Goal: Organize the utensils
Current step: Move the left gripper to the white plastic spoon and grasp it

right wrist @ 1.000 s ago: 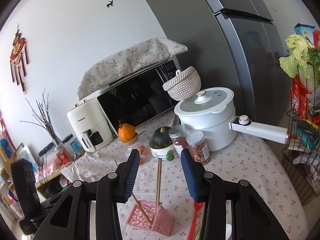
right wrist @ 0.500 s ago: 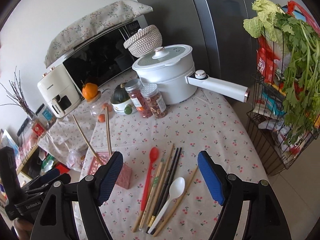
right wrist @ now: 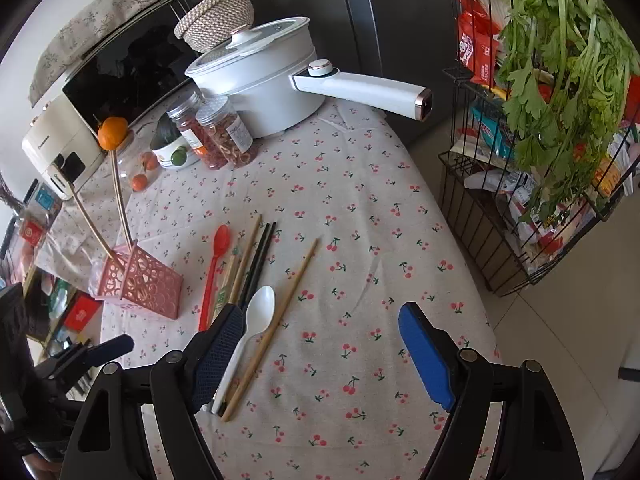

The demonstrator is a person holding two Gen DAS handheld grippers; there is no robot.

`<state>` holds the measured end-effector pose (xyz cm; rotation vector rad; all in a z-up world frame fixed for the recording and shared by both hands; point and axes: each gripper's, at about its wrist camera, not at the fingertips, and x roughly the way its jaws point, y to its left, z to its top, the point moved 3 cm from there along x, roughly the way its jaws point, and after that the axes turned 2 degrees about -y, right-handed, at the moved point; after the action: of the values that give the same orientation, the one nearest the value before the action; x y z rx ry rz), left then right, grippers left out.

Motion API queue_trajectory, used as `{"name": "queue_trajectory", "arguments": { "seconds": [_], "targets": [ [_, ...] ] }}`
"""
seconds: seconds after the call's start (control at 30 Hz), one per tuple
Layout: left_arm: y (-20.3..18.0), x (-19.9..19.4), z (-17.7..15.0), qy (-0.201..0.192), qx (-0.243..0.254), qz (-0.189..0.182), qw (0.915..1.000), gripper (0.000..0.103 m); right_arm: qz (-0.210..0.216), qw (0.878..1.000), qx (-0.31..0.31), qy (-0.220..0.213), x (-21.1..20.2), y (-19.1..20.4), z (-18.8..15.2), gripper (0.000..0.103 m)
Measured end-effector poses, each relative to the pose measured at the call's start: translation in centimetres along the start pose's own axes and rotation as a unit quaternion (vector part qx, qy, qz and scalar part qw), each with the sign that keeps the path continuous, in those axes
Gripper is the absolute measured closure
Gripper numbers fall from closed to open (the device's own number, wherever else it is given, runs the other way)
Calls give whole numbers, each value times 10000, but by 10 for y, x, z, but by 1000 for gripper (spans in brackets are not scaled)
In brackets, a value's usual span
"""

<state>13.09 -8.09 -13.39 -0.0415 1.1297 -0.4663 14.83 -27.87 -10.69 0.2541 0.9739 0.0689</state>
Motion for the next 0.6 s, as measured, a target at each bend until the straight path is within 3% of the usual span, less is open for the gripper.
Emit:
{"name": "queue_trajectory", "arguments": {
  "seconds": [0.2, 0.5, 0.6],
  "targets": [
    [-9, 57, 23, 475, -44, -147, 9988, 44, -73, 9996, 193, 210, 11, -23, 0, 21],
    [-15, 97, 39, 641, -41, 134, 9978, 45, -229, 9984, 224, 468, 27, -45, -1, 21],
    [-17, 102, 40, 682, 2, 217, 9974, 51, -283, 9982, 169, 495, 31, -47, 0, 21]
  ]
}}
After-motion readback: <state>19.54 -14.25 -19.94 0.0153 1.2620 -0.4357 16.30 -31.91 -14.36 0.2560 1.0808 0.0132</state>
